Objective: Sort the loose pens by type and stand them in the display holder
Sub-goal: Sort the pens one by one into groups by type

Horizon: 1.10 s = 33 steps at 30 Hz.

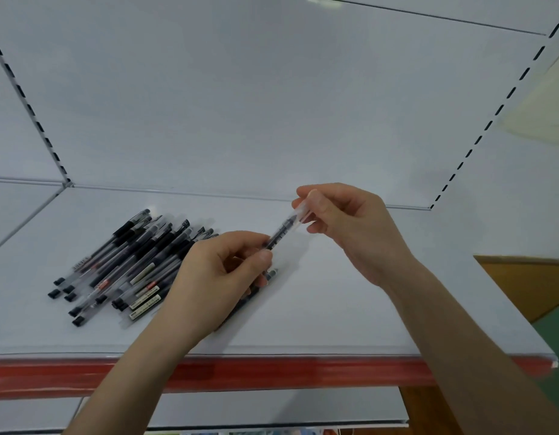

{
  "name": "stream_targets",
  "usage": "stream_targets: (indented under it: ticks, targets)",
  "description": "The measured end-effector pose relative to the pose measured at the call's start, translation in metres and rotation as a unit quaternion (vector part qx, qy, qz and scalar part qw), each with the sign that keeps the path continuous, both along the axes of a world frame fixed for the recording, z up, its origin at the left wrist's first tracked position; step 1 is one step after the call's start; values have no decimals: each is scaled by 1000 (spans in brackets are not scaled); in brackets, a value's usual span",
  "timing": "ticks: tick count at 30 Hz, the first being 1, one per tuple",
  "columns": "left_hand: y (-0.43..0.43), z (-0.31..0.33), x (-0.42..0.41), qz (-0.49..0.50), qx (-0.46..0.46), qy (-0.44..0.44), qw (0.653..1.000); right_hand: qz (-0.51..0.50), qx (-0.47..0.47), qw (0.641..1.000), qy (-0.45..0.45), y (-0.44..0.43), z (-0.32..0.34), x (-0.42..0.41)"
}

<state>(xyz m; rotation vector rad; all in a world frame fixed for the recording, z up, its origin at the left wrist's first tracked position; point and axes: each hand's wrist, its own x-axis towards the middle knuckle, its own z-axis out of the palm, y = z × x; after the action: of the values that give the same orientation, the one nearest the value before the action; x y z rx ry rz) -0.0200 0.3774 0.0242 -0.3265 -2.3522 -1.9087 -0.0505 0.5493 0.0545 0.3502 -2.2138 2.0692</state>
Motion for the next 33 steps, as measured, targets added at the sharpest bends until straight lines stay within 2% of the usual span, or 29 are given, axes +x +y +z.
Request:
stream_targets:
  ticks: [5, 8, 11, 13, 15, 18, 21, 23, 25, 27, 28, 30, 32, 33]
  targets:
    - [8, -1, 0, 13, -32, 36, 999, -92, 38, 993, 70, -11, -17, 6]
    - [12, -9, 0, 9, -26, 5, 1000, -118, 39, 991, 55, -9, -28, 9]
    - [18, -20, -3, 11, -50, -23, 998, -99, 62, 993, 14, 3, -37, 9]
    - [20, -29, -5, 27, -107, -3, 994, -80, 105, 991, -26, 15, -44, 4]
    - [18, -37, -7, 61, -225, 62, 970, -117, 172, 978, -18, 30, -50, -4]
    - [15, -48, -10, 95, -345, 94, 929, -197, 343, 918, 35, 57, -55, -21]
    - [15, -52, -11, 99, -383, 100, 913, -197, 513, 836, -5, 79, -62, -37]
    - [16, -53, -11, 95, -397, 108, 907, -192, 565, 802, -36, 83, -65, -41]
    - [16, -52, -11, 99, -401, 114, 903, -178, 580, 793, -49, 81, -64, -43]
    - [16, -51, -12, 104, -384, 116, 910, -163, 566, 806, -54, 79, -62, -41]
    - [15, -50, -12, 104, -369, 119, 916, -160, 537, 827, -51, 78, -60, -39]
    - [17, -45, -13, 109, -319, 129, 933, -152, 423, 892, -47, 70, -53, -30]
    - [20, -35, -14, 107, -216, 103, 965, -115, 272, 953, -62, 54, -41, -18]
    - [23, -29, -15, 103, -155, 77, 980, -77, 216, 970, -76, 45, -36, -12]
